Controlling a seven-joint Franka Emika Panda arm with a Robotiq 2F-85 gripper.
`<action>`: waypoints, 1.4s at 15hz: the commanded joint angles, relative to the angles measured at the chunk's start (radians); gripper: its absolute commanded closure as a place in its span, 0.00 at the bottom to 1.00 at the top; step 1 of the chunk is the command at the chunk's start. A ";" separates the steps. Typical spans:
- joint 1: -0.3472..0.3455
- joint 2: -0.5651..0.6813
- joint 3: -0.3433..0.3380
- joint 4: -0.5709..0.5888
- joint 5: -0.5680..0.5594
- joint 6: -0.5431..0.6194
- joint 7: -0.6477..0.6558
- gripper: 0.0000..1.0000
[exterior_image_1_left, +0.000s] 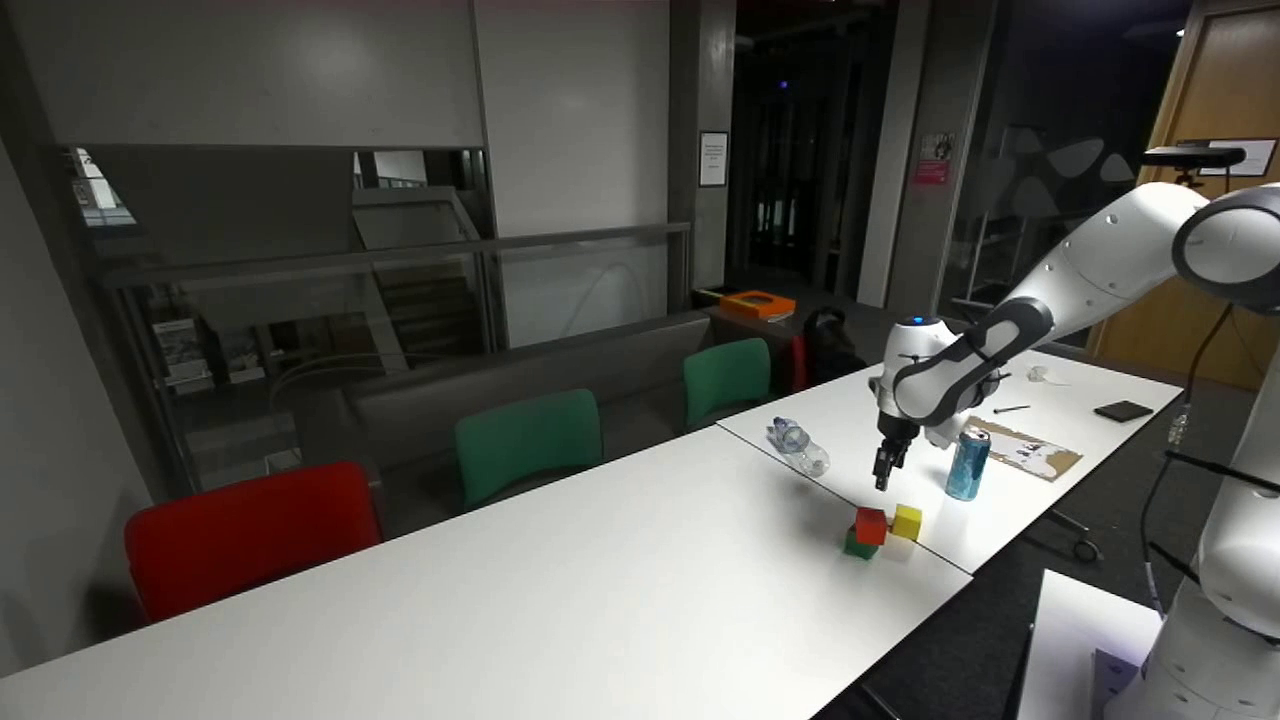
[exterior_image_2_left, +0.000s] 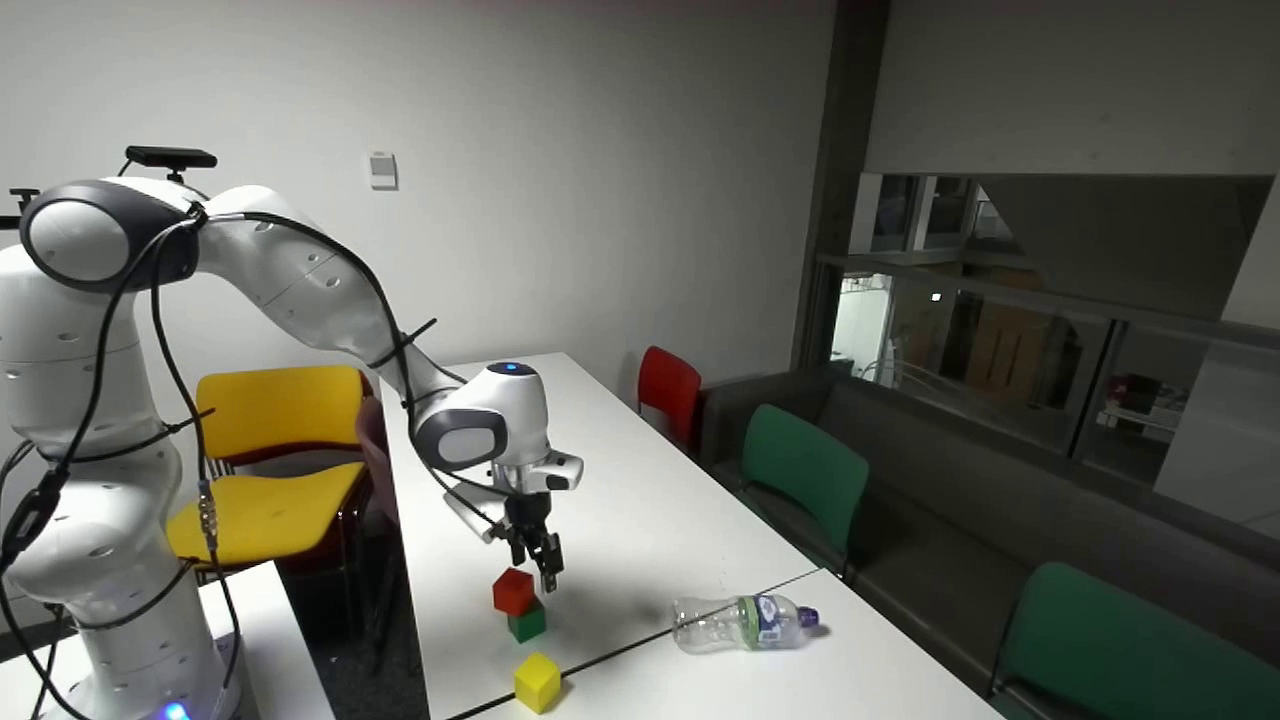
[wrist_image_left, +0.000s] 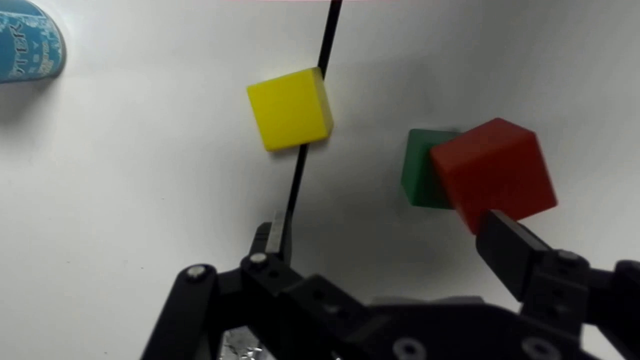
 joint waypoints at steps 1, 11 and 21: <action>0.046 -0.091 0.031 -0.059 -0.035 -0.038 0.017 0.00; 0.076 -0.042 0.050 -0.022 -0.215 -0.063 0.008 0.00; 0.067 0.004 0.036 -0.016 -0.157 -0.028 -0.338 0.00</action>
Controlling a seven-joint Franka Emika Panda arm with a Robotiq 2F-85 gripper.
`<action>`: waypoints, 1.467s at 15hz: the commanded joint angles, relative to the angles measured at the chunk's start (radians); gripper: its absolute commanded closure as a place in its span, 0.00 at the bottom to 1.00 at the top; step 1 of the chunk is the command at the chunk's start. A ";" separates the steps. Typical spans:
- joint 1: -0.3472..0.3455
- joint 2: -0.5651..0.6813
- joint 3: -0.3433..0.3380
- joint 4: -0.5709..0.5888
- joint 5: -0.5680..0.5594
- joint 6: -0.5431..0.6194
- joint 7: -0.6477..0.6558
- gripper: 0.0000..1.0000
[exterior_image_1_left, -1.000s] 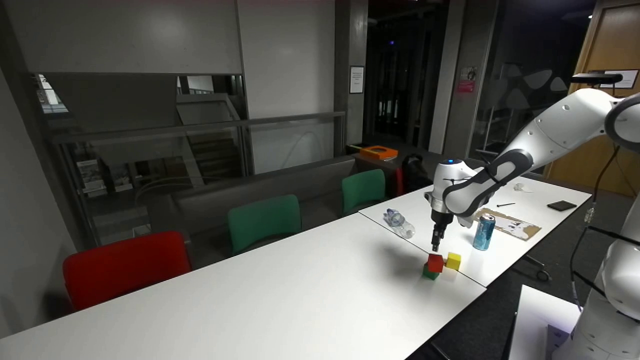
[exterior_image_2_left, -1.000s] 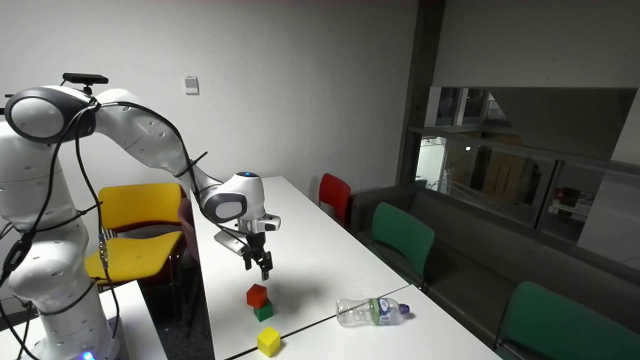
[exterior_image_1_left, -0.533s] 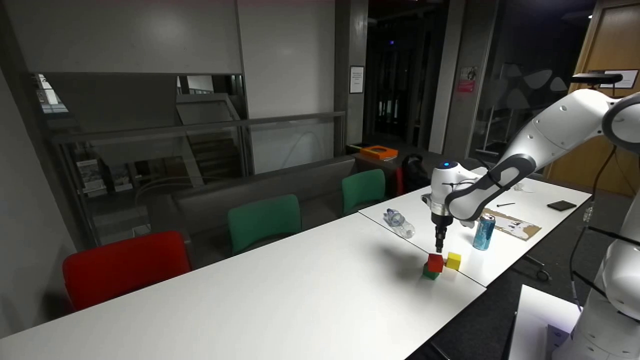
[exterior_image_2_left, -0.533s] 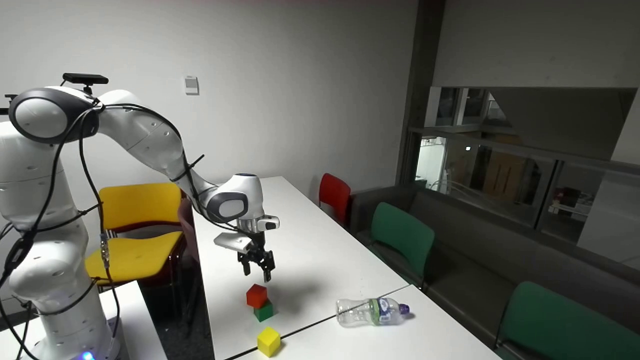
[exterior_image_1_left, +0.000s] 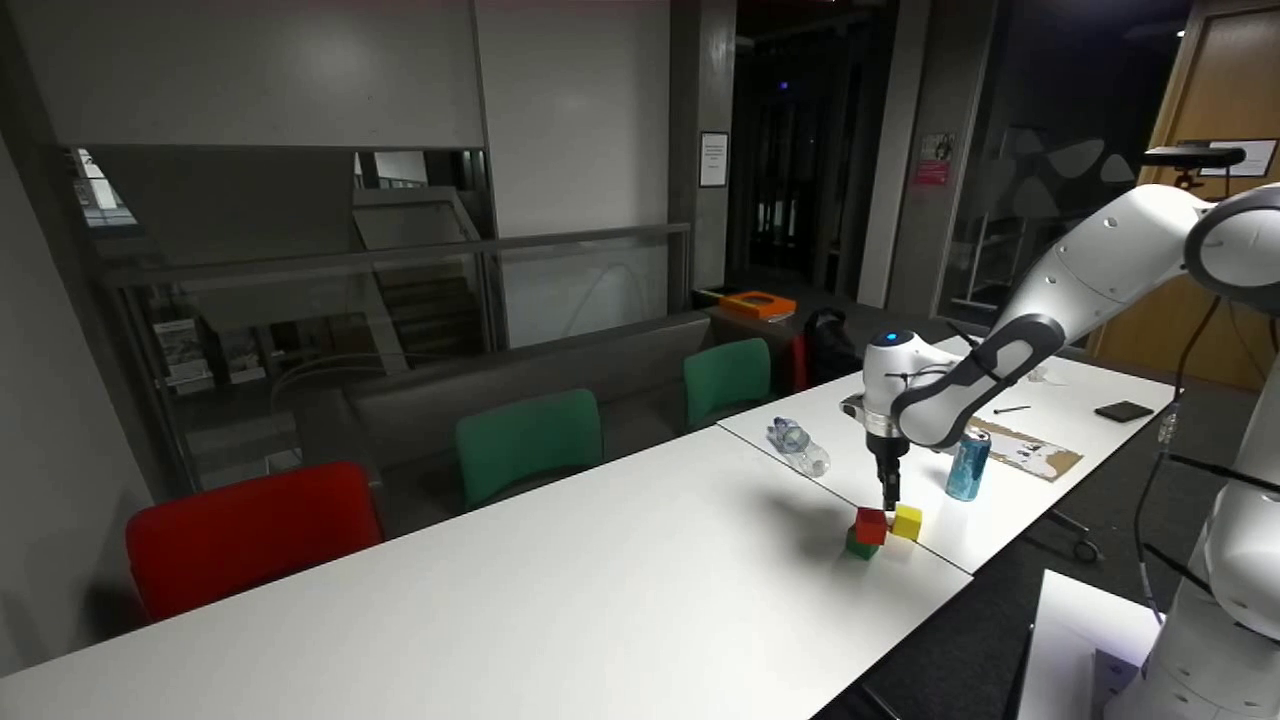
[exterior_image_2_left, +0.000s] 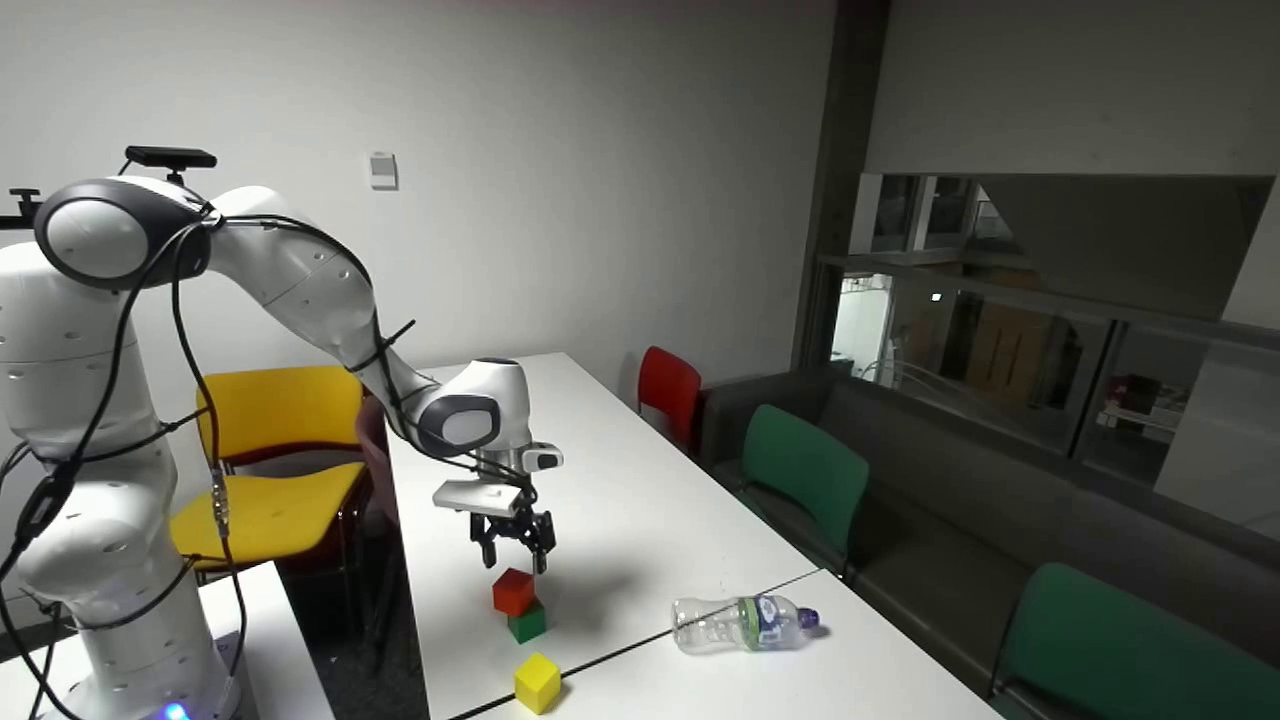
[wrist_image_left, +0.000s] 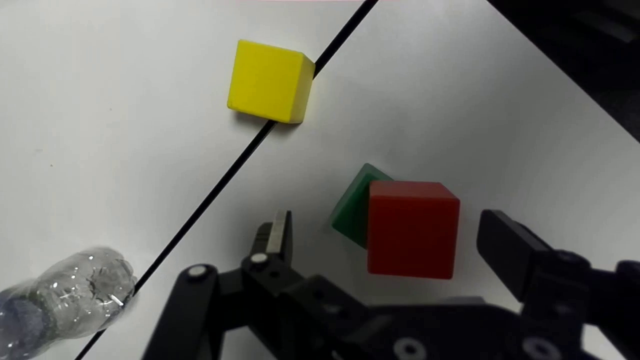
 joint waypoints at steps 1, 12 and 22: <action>-0.015 0.015 0.002 0.014 0.071 0.036 -0.166 0.00; -0.023 0.099 0.024 0.093 0.361 0.034 -0.386 0.00; -0.029 0.201 0.042 0.131 0.323 0.053 -0.322 0.00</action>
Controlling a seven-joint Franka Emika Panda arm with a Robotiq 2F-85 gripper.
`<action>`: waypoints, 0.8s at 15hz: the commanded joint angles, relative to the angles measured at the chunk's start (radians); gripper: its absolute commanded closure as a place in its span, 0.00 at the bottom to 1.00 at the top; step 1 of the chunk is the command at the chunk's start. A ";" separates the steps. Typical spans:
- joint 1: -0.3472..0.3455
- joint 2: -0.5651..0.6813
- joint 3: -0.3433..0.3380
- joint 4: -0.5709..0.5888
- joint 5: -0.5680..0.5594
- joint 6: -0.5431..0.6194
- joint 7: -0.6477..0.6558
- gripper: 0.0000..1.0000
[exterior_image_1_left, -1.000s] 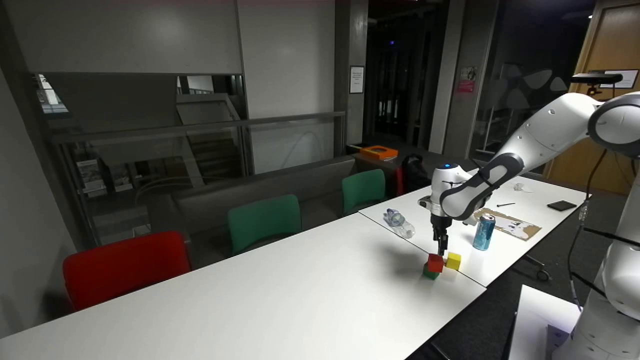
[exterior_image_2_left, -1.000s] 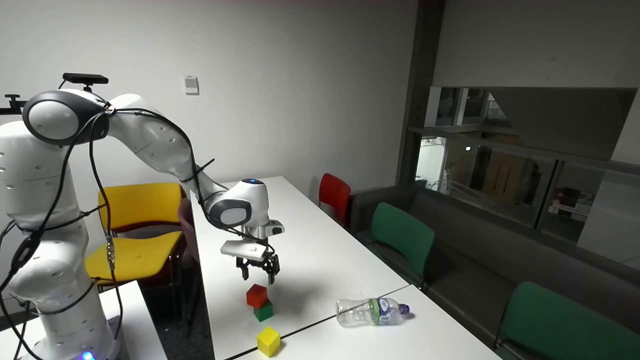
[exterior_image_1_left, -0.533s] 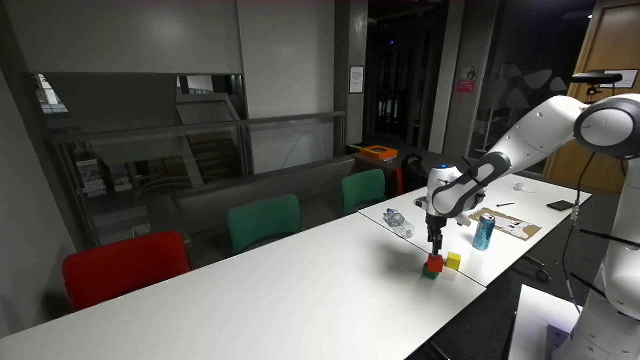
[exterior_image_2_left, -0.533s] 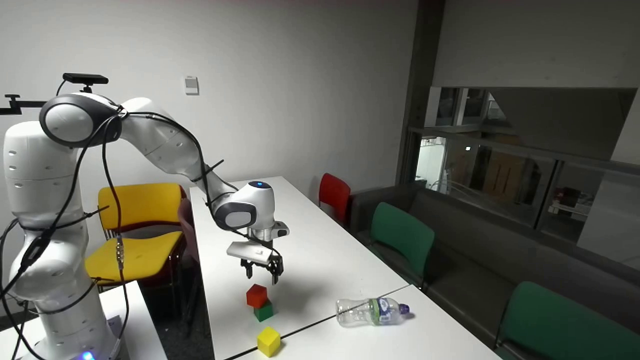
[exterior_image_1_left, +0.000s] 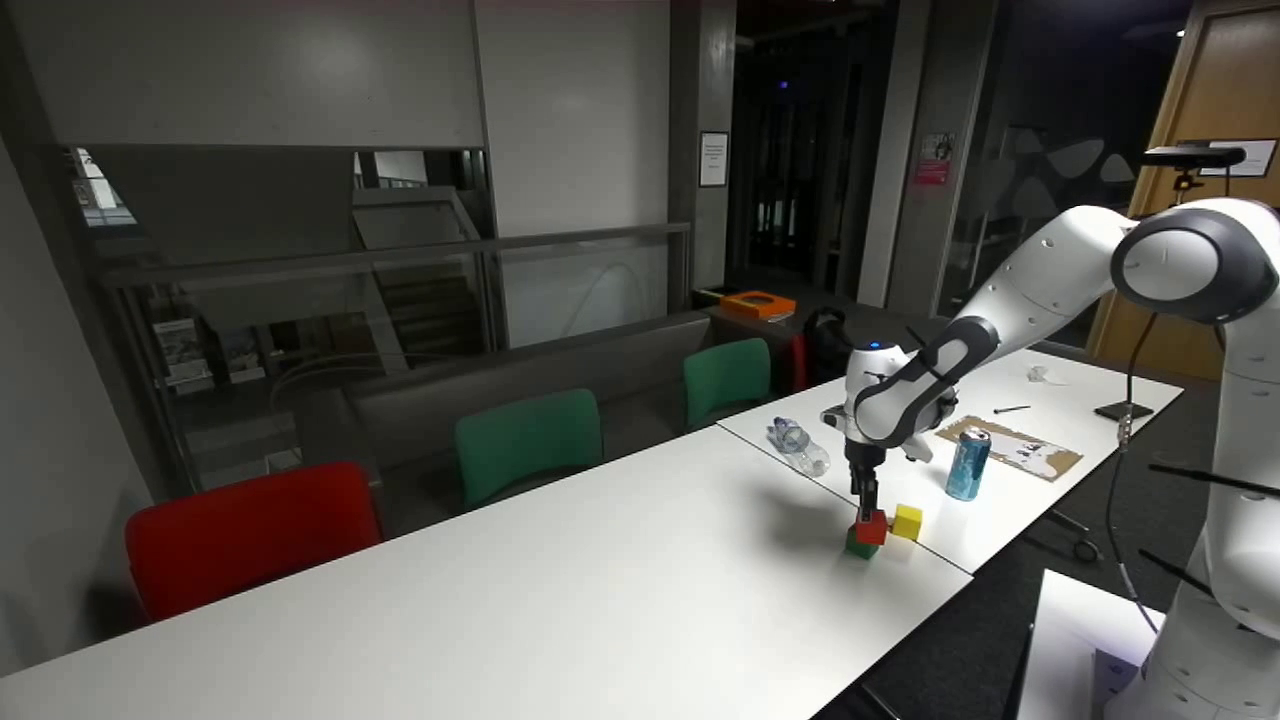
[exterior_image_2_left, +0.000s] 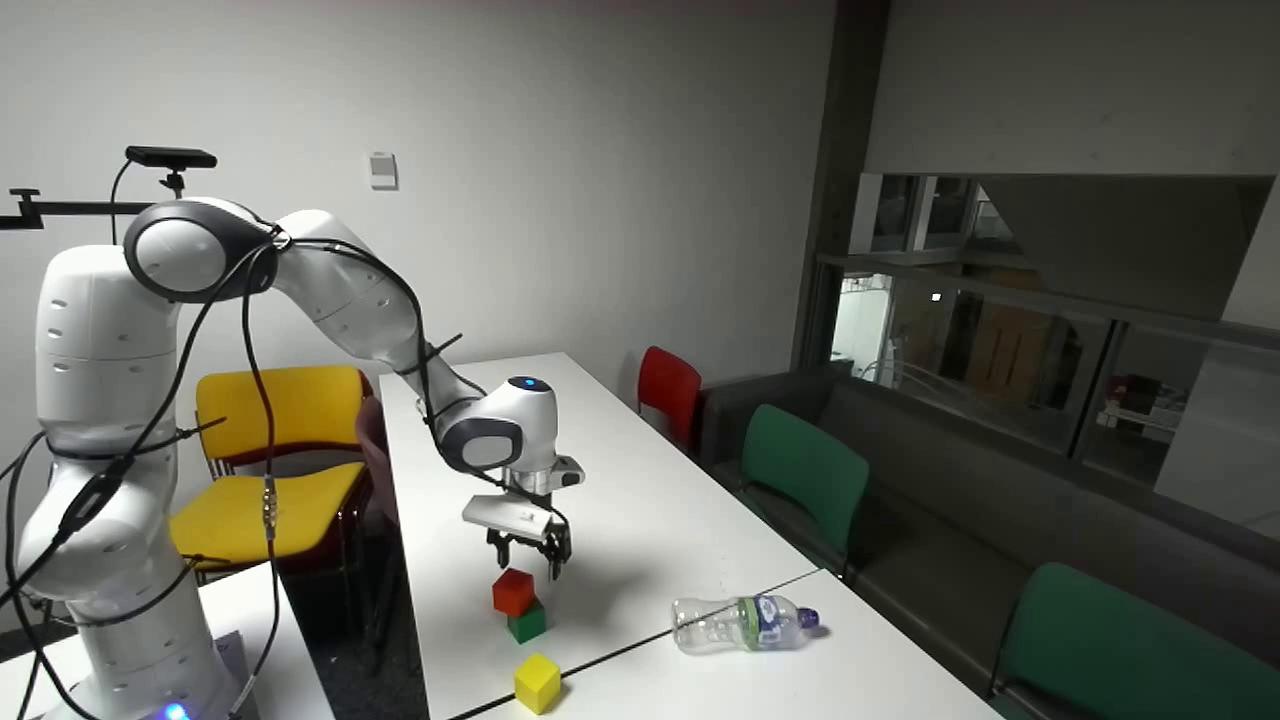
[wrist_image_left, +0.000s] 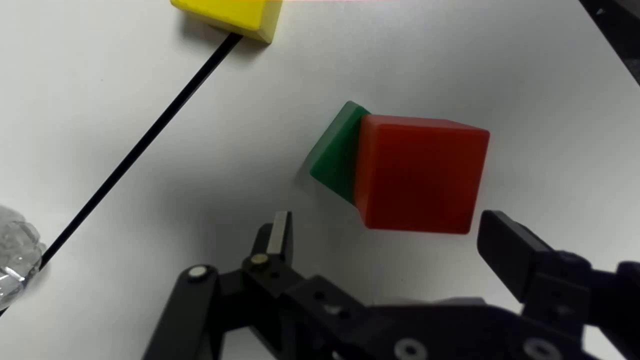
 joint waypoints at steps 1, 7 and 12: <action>-0.031 0.034 0.026 0.012 0.001 0.017 -0.009 0.00; -0.046 0.063 0.036 0.010 -0.001 0.018 -0.001 0.00; -0.058 0.080 0.037 0.020 -0.002 0.008 0.001 0.30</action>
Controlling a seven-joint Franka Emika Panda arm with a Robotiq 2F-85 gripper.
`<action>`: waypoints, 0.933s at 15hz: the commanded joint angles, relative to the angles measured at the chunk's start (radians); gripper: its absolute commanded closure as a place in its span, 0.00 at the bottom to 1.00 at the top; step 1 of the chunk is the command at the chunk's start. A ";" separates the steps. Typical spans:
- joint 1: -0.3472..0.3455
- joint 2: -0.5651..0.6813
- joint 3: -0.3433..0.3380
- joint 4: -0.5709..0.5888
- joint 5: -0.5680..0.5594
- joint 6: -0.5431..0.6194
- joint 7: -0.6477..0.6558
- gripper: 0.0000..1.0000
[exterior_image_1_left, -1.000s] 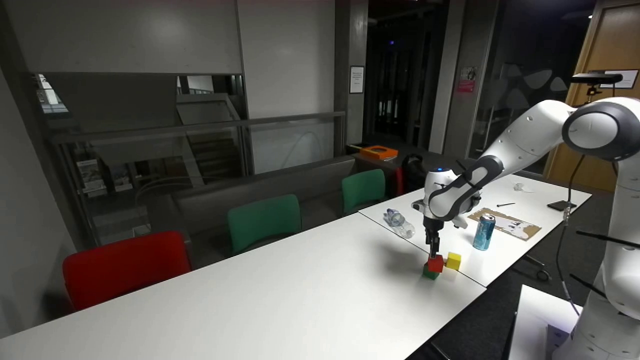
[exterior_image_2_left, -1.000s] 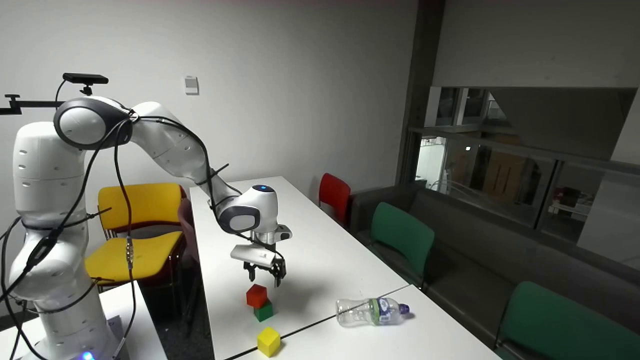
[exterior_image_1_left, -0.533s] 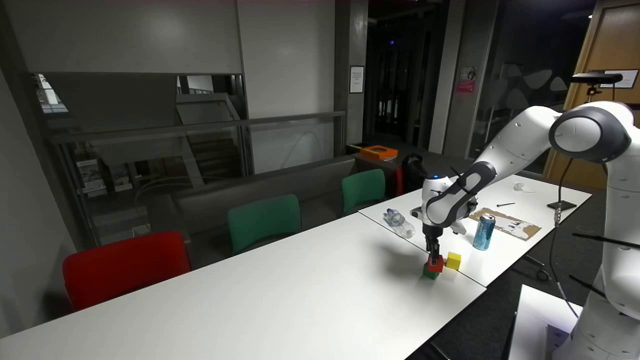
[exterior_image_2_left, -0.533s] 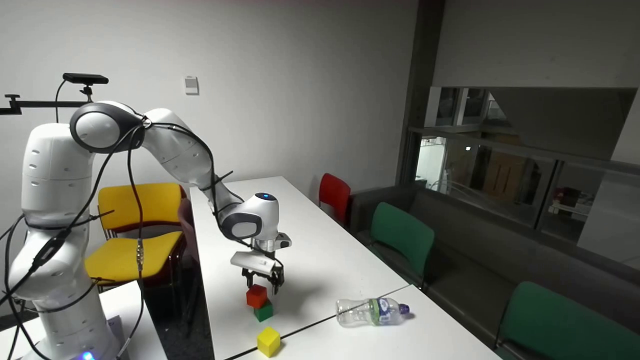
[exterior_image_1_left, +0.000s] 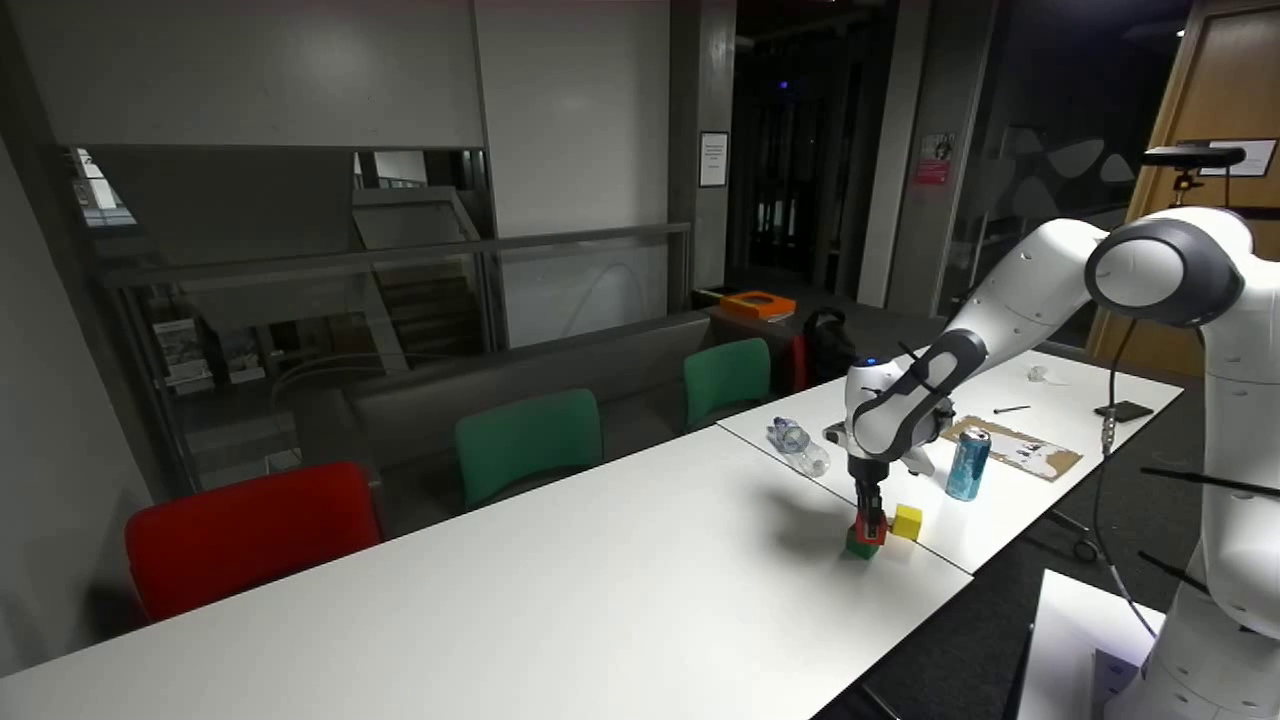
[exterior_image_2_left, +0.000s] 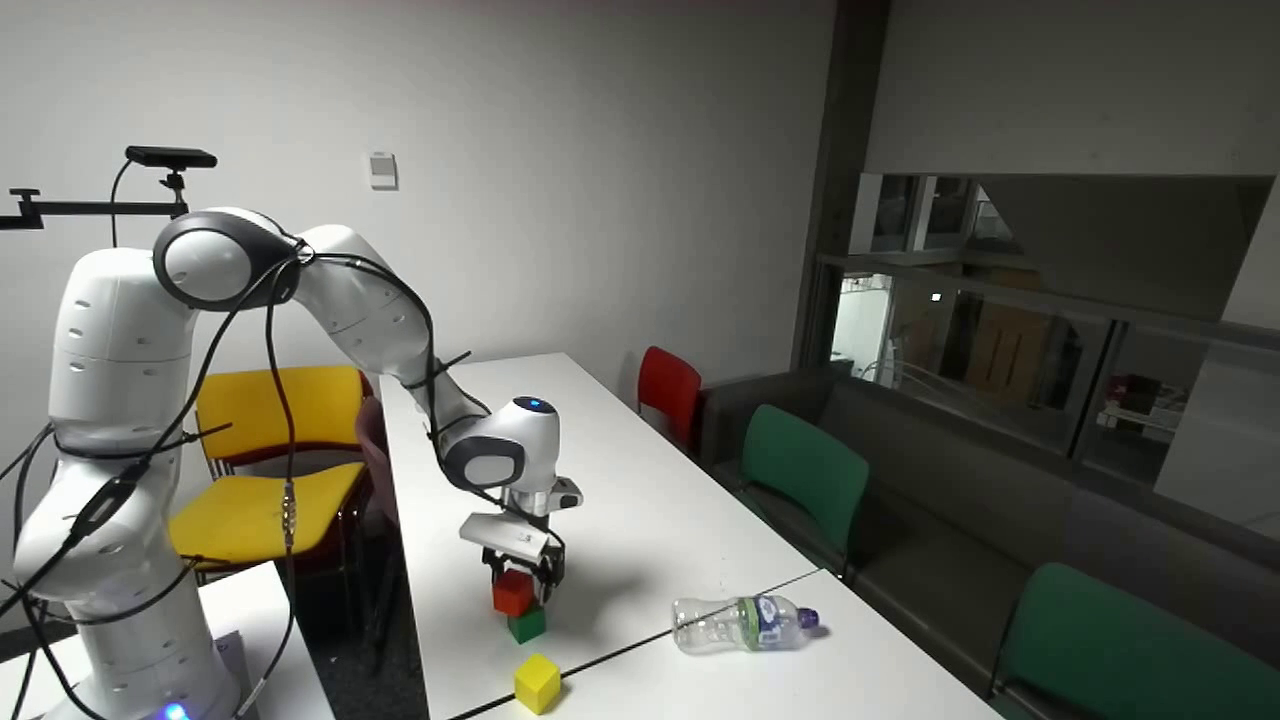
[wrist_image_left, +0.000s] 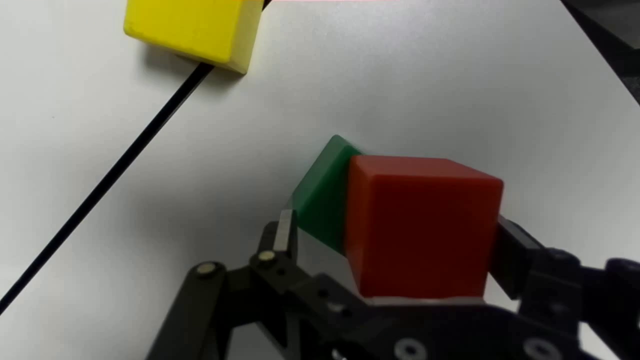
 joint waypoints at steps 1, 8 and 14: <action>-0.033 0.015 0.020 0.017 -0.002 0.005 -0.006 0.36; -0.026 -0.019 0.014 0.033 -0.030 -0.033 0.022 0.69; 0.013 -0.056 0.024 0.084 -0.082 -0.107 0.105 0.69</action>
